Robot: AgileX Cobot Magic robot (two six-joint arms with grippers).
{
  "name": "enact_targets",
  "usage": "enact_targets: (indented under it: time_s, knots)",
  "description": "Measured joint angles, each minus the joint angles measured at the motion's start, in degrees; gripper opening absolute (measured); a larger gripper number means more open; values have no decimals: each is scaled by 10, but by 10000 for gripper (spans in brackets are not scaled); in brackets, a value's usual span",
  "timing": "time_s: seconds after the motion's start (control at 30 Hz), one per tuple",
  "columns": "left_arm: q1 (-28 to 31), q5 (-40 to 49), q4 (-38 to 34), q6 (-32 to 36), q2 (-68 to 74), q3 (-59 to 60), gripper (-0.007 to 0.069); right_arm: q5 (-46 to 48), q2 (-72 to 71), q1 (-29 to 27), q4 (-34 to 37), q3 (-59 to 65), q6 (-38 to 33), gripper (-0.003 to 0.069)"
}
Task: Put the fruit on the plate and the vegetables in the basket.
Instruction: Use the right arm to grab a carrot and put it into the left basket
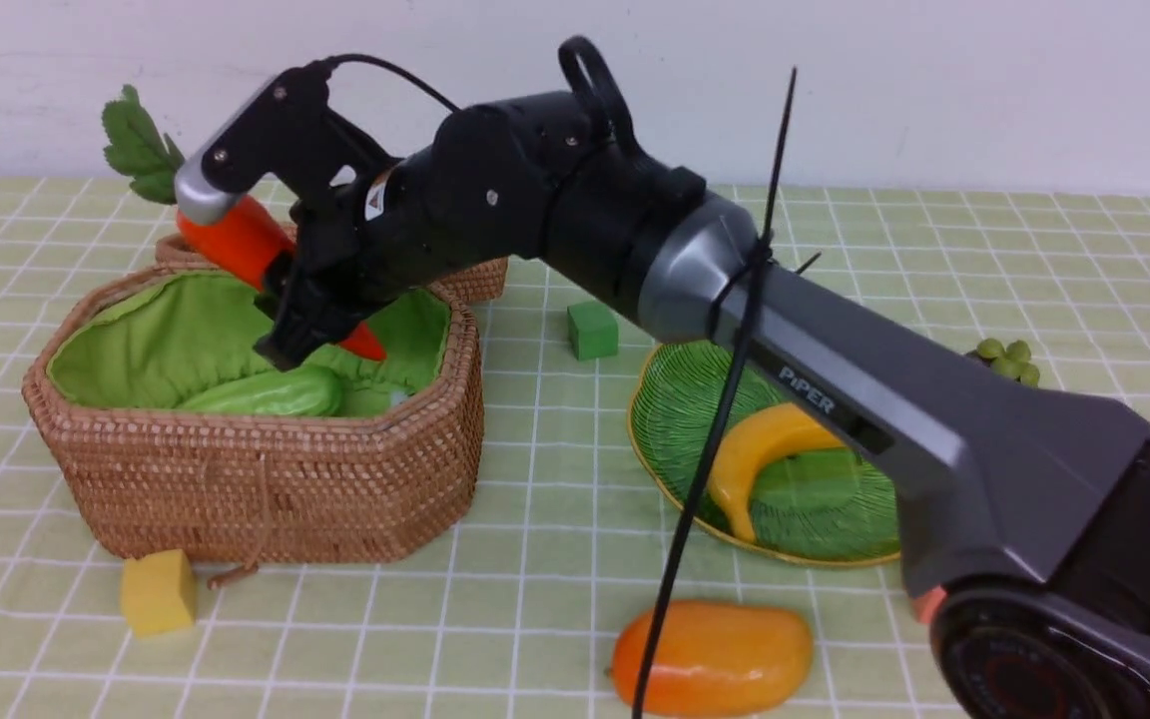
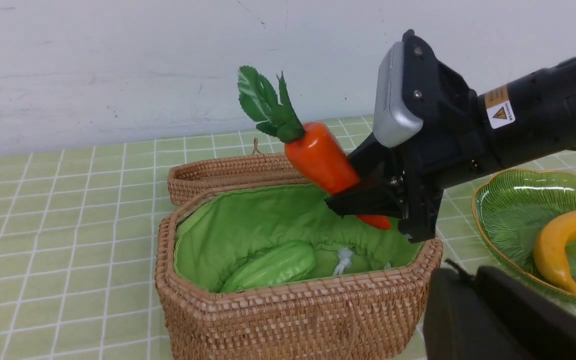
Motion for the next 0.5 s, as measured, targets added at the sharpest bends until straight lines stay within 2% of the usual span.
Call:
enact_targets:
  time_s: [0.07, 0.17, 0.2, 0.3, 0.4, 0.5]
  knots:
    - [0, 0, 0, 0, 0, 0, 39, -1, 1, 0, -4, 0, 0, 431]
    - [0, 0, 0, 0, 0, 0, 39, 8, 1, 0, -9, -1, 0, 622]
    - [0, 0, 0, 0, 0, 0, 39, 15, 0, 0, -11, -1, 0, 645]
    - [0, -1, 0, 0, 0, 0, 39, 57, -11, 0, -16, -1, 9, 673]
    - [0, -5, -1, 0, 0, 0, 39, 111, -36, 0, -22, -1, 32, 653]
    - [0, -8, -7, 0, 0, 0, 39, 228, -102, -2, -72, -1, 109, 547]
